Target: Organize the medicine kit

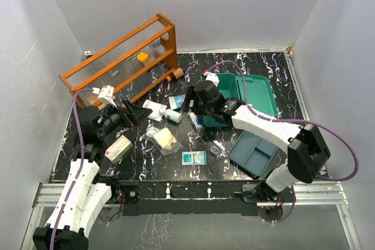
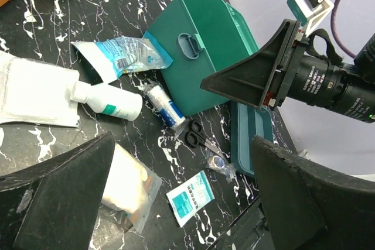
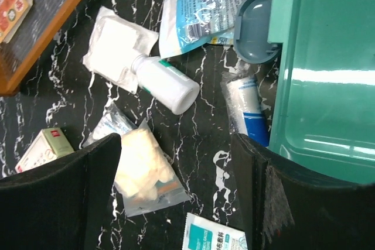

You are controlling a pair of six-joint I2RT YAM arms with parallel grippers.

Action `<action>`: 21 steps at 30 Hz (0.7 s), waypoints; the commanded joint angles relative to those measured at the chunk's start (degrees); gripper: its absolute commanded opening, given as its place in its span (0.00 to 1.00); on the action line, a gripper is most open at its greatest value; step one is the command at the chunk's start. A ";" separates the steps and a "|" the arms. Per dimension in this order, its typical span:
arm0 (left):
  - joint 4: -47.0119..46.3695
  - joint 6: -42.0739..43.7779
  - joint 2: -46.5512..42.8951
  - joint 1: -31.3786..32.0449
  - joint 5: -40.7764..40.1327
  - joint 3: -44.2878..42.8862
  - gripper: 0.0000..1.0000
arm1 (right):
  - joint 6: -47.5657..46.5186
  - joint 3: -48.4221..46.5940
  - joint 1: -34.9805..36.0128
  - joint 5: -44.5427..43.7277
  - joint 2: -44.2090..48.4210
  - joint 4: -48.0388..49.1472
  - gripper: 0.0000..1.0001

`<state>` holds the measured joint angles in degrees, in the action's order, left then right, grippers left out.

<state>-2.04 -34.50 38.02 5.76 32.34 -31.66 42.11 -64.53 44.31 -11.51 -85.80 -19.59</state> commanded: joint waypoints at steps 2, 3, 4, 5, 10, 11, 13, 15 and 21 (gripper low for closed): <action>-0.23 1.98 0.70 0.22 -0.60 -0.23 0.99 | -0.51 -3.94 0.60 -8.03 -0.96 -1.54 0.73; -0.24 2.01 0.88 0.22 -0.94 -0.29 0.99 | -0.60 -3.98 0.60 -9.07 -1.26 -2.03 0.73; -0.31 2.01 1.03 0.22 -1.33 -0.33 0.99 | -0.73 -4.20 0.60 -10.08 -1.54 -2.62 0.74; -0.17 1.95 1.23 0.22 -1.75 -0.40 0.99 | -0.97 -4.51 0.55 -10.78 -1.96 -3.23 0.74; 0.34 2.37 2.11 0.24 -1.98 -0.75 0.99 | -0.43 -6.96 0.60 -14.83 -3.33 -9.57 0.75; 0.51 2.52 2.29 0.22 -2.13 -0.79 0.99 | -0.05 -6.94 0.58 -16.02 -3.18 -10.48 0.74; 0.71 2.59 2.40 0.16 -2.48 -0.94 0.99 | 0.12 -6.27 0.55 -17.69 -2.61 -10.95 0.75; 0.79 2.60 2.49 0.22 -2.54 -0.87 0.99 | 0.53 -5.68 0.56 -19.10 -2.10 -12.06 0.75; 1.43 3.08 2.95 0.22 -2.24 -1.29 0.99 | 0.46 -3.60 -0.08 -23.11 -0.70 -14.28 0.76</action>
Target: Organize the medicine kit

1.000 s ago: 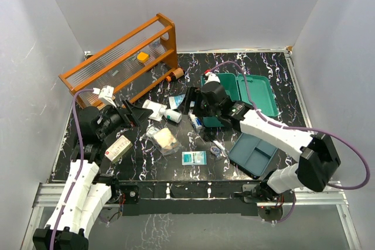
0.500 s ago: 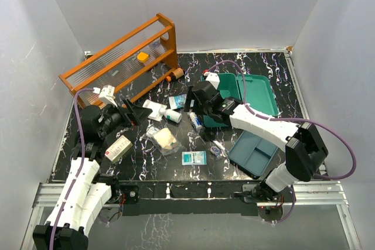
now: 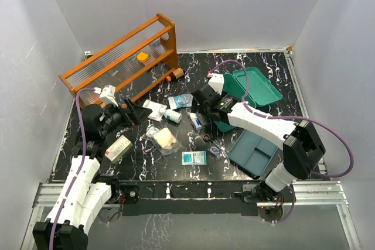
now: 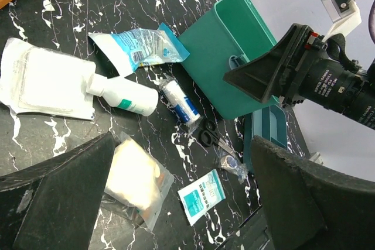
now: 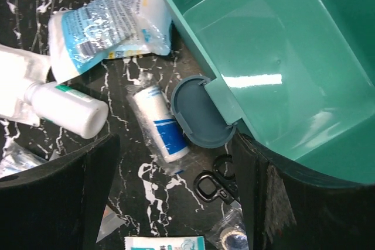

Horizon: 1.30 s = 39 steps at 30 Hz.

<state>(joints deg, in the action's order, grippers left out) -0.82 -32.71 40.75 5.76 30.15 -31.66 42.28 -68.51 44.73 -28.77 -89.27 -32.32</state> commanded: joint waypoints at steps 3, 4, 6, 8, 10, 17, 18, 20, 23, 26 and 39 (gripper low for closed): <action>0.87 1.55 1.13 0.22 0.25 -1.79 0.99 | -0.69 1.52 -1.93 -6.12 3.54 -2.03 0.77; 1.05 1.59 1.35 0.22 0.26 -1.90 0.99 | -1.15 1.88 -2.60 -6.01 4.05 -2.09 0.77; 1.18 1.60 1.60 0.22 0.32 -2.00 0.99 | -2.52 2.62 -3.38 -5.23 4.92 -1.49 0.76; 1.17 1.60 1.70 0.22 0.26 -2.00 0.99 | -3.57 3.37 -4.23 -4.50 5.64 -0.86 0.76; 1.24 1.51 1.49 0.22 0.00 -2.00 0.99 | -4.48 4.35 -4.85 -3.42 6.49 -0.52 0.76; 1.37 1.51 0.56 0.20 -0.43 -1.73 0.99 | -11.76 4.63 -4.92 6.21 10.93 3.58 0.75; 1.43 1.43 0.49 0.21 -0.44 -1.74 0.99 | -12.49 3.92 -5.00 6.31 11.96 3.70 0.75; 1.28 1.33 0.47 0.21 -0.44 -1.74 0.99 | -14.22 2.28 -5.63 7.16 13.68 4.00 0.75; 1.17 1.16 0.47 0.22 -0.44 -1.72 0.99 | -15.29 -0.04 -6.40 8.86 15.21 3.97 0.76; 1.18 1.07 0.39 0.22 -0.44 -1.74 0.99 | -15.15 -0.42 -7.35 11.17 15.09 4.17 0.76; 2.31 1.62 1.25 0.22 -1.16 -2.26 0.99 | -14.07 -0.11 -8.38 22.90 10.42 4.36 0.63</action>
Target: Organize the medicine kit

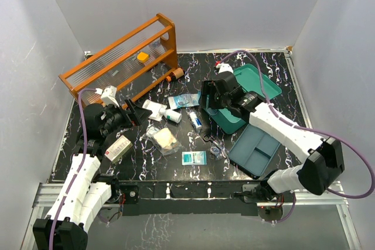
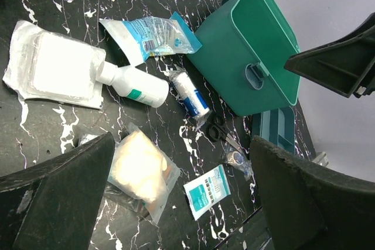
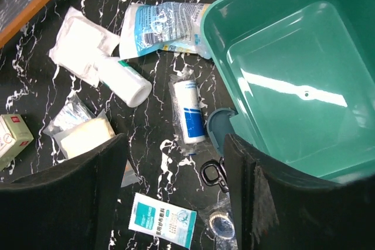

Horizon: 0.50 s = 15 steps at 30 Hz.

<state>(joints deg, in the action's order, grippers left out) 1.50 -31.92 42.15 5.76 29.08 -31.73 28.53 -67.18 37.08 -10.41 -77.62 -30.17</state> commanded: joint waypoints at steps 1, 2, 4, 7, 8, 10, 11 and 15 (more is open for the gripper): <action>0.01 0.86 -0.06 0.22 -0.14 -2.18 0.99 | -0.39 -1.33 -1.01 5.08 -1.70 2.39 0.59; 0.00 0.89 0.01 0.22 -0.16 -2.19 0.99 | -0.45 -1.11 -1.29 5.64 -2.10 2.73 0.58; -0.01 0.82 0.11 0.23 -0.18 -2.20 0.99 | -0.42 -0.71 -2.17 6.64 -2.94 3.60 0.56; -0.08 0.85 0.29 0.22 -0.16 -2.15 0.99 | 0.01 -0.78 -3.42 8.24 -4.33 5.39 0.54; -0.13 0.84 0.38 0.22 -0.22 -2.16 0.99 | 0.20 -0.95 -3.64 8.51 -5.02 6.02 0.54; -0.09 0.89 0.63 0.22 -0.30 -2.18 0.99 | 0.66 -1.81 -3.71 8.69 -6.75 6.59 0.53; 0.03 0.90 0.69 0.22 -0.33 -2.26 0.99 | 0.84 -2.30 -3.75 8.55 -7.68 6.66 0.53; 0.50 0.94 0.74 0.22 -0.61 -2.45 0.99 | 1.21 -3.12 -3.70 8.21 -10.48 6.76 0.52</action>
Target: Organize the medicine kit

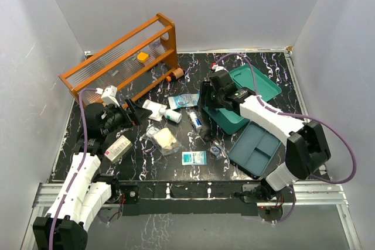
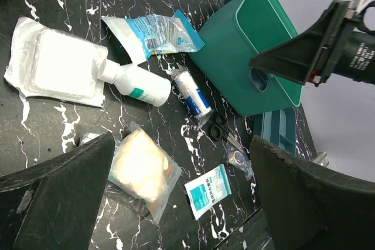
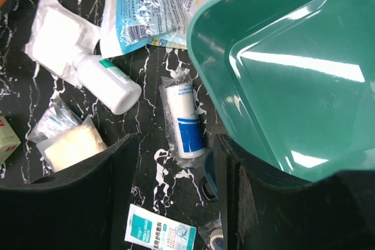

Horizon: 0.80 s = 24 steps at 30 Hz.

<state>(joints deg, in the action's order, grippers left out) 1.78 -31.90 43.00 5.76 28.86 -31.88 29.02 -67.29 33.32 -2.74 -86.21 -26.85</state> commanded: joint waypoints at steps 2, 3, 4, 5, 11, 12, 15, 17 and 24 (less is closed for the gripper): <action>0.45 0.96 -0.20 0.22 -0.62 -2.30 0.99 | 0.84 -2.79 0.05 -0.89 -2.66 3.05 0.52; 0.50 1.03 -0.20 0.22 -0.69 -2.33 0.99 | 0.94 -2.72 -0.01 -2.02 -2.89 2.66 0.52; 0.55 1.01 -0.20 0.22 -0.73 -2.31 0.99 | 0.95 -2.64 -0.09 -2.95 -3.05 2.35 0.52; 0.47 0.99 -0.20 0.23 -0.82 -2.31 0.99 | 0.96 -2.42 -0.25 -3.74 -3.13 2.07 0.52; 0.57 1.01 0.06 0.23 -0.83 -2.33 0.99 | -0.19 -2.03 -1.66 -7.07 -2.05 -0.70 0.52; 0.58 0.97 0.06 0.22 -0.83 -2.39 0.99 | -0.54 -1.79 -1.82 -6.90 -1.51 -0.74 0.52; 0.44 0.88 0.23 0.22 -0.82 -2.30 0.99 | -3.07 -1.41 -1.86 -3.06 -0.54 -0.11 0.52; 0.37 0.72 0.39 0.22 -0.82 -2.33 0.99 | -4.25 -1.21 -1.81 0.95 0.08 0.69 0.53; 1.21 0.61 0.20 0.22 -1.98 -2.58 0.99 | -5.93 -2.37 3.11 3.21 -0.87 3.95 0.53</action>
<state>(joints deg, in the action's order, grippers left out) 2.44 -31.57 43.68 5.76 27.79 -31.99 25.34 -67.40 33.10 -1.37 -87.79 -27.29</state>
